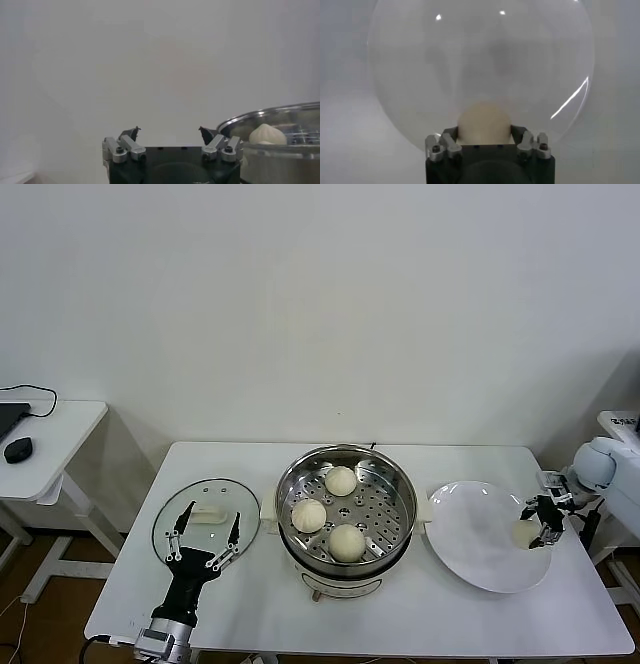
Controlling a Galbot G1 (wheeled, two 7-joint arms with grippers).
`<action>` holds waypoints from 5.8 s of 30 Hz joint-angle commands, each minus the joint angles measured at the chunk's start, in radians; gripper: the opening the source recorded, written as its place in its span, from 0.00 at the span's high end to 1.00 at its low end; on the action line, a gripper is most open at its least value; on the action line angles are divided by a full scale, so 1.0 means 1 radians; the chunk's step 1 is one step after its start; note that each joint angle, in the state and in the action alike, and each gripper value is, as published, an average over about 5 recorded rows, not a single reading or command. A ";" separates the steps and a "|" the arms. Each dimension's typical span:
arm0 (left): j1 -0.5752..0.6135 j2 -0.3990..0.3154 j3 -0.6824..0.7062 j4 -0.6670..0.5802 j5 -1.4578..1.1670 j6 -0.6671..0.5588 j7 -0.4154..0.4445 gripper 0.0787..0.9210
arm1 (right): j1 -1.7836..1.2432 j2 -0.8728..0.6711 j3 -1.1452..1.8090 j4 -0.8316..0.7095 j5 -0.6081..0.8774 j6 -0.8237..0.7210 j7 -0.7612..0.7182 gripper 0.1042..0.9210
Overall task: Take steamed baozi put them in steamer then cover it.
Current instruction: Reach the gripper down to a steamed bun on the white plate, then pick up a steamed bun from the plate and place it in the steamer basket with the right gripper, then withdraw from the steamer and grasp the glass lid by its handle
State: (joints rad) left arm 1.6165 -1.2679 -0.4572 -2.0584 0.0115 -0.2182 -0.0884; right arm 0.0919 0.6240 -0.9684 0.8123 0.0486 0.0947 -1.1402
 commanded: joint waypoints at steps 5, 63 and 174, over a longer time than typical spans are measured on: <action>-0.002 0.005 0.018 -0.011 0.001 0.001 -0.001 0.12 | 0.278 -0.031 -0.183 0.123 0.117 -0.027 -0.120 0.32; -0.018 0.013 0.009 -0.001 -0.006 -0.008 -0.003 0.12 | 0.627 0.457 -0.676 0.471 0.564 -0.281 -0.022 0.35; -0.404 0.094 -0.050 0.730 1.331 -0.023 -0.304 0.12 | -1.431 0.546 1.587 0.691 0.251 0.358 1.321 0.12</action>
State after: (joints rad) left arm 1.2946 -1.1715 -0.5138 -1.4376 1.1910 -0.2623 -0.3587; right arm -1.3098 1.1498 0.5984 1.5035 0.3129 0.4481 0.1838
